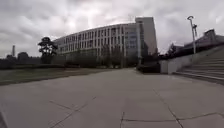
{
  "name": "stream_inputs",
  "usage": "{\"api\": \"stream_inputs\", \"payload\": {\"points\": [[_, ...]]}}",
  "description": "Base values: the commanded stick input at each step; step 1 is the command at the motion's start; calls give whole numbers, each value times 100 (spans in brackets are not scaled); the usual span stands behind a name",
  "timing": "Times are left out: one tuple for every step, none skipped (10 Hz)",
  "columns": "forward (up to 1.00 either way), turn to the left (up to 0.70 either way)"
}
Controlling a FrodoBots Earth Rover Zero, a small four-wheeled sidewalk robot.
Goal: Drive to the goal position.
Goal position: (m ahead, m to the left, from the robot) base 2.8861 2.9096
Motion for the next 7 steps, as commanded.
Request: {"api": "stream_inputs", "payload": {"points": [[100,-20],[100,-36],[100,-36],[100,-36],[100,-36],[100,-36],[100,-36]]}}
